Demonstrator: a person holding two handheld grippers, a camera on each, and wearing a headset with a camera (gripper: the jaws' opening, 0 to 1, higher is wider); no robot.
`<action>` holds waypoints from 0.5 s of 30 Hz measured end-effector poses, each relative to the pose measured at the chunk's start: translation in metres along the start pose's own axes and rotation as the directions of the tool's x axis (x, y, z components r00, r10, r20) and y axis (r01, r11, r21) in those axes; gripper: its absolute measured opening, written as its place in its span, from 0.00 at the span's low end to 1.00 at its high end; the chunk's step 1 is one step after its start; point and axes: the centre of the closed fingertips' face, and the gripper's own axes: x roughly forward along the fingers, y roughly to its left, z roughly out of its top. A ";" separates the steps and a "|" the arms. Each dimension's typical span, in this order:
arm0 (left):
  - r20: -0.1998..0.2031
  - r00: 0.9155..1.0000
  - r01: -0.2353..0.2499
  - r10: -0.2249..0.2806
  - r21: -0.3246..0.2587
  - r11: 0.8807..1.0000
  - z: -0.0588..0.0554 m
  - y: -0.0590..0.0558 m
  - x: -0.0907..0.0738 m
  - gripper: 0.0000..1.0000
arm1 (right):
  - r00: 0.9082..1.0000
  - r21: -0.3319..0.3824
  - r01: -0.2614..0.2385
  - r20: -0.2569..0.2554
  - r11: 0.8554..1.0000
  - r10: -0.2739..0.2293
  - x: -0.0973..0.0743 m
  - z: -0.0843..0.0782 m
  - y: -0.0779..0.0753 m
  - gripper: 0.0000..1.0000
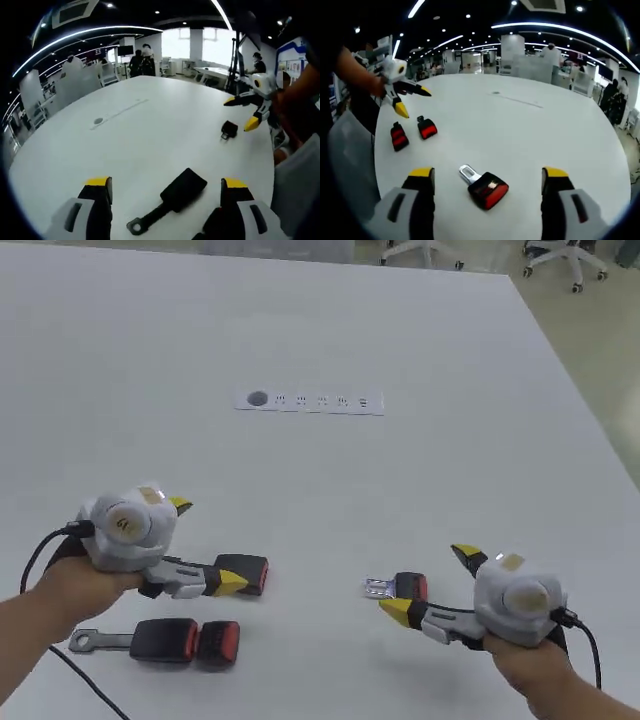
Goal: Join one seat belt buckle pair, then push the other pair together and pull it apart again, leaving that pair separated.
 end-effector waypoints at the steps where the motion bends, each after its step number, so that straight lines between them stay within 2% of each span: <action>1: 0.015 1.000 0.000 0.000 -0.011 1.000 0.001 -0.003 -0.004 0.94 | 1.000 0.000 -0.002 0.003 1.000 0.002 -0.002 0.001 0.004 0.92; 3: 0.032 0.999 -0.023 0.022 0.005 1.000 0.000 -0.004 -0.015 0.95 | 1.000 -0.017 -0.009 0.007 1.000 0.009 -0.006 0.003 0.012 0.92; 7: 0.055 0.998 -0.032 0.032 -0.010 0.999 -0.006 -0.008 -0.035 0.96 | 1.000 -0.055 -0.012 0.006 0.998 0.012 -0.014 0.005 0.023 0.95; 10: 0.073 0.997 -0.025 0.026 -0.011 1.000 -0.007 -0.009 -0.045 0.98 | 1.000 -0.060 -0.013 0.025 0.998 0.015 -0.020 0.012 0.030 0.98; 13: 0.125 0.992 0.002 -0.003 0.007 1.000 -0.001 -0.013 -0.061 1.00 | 0.999 -0.090 -0.019 0.031 0.996 0.022 -0.024 0.015 0.036 1.00; 15: 0.134 0.991 0.012 -0.013 0.008 1.000 -0.002 -0.014 -0.071 1.00 | 0.999 -0.100 -0.015 0.032 0.995 0.019 -0.028 0.017 0.040 1.00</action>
